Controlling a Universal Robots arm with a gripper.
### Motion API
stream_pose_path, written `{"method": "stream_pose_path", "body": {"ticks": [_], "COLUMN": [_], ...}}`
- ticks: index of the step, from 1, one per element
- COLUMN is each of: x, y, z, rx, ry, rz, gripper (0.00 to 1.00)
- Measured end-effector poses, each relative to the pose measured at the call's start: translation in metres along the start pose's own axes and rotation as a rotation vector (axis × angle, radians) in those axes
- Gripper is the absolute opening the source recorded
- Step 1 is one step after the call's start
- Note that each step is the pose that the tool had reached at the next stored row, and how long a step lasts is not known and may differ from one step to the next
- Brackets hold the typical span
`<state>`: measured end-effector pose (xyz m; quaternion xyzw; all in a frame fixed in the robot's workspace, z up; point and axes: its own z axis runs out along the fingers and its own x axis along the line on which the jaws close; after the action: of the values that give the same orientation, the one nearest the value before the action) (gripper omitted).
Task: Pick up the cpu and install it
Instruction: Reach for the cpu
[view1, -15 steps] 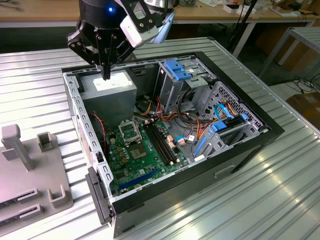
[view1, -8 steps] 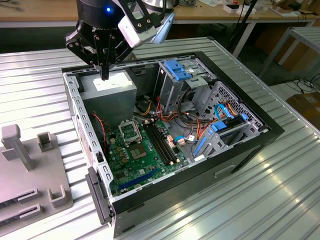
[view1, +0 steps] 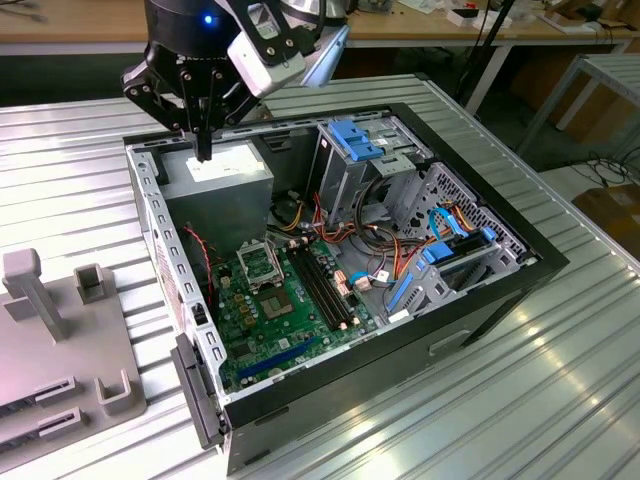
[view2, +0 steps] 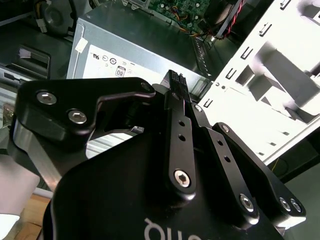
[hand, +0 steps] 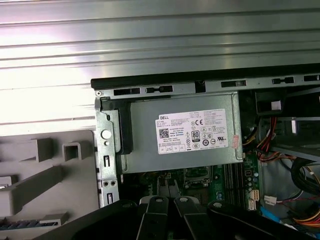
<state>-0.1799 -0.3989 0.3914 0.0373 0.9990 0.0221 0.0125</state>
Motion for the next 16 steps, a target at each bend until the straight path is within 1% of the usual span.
{"method": "stream_pose_path", "body": {"ticks": [5,16], "x": [0.0007,0.0078], "y": [0.0,-0.0006], "z": [0.0,0.0], "rx": [0.0,0.0], "ry": [0.0,0.0], "rz": [0.0,0.0], "gripper": [0.11,0.11]}}
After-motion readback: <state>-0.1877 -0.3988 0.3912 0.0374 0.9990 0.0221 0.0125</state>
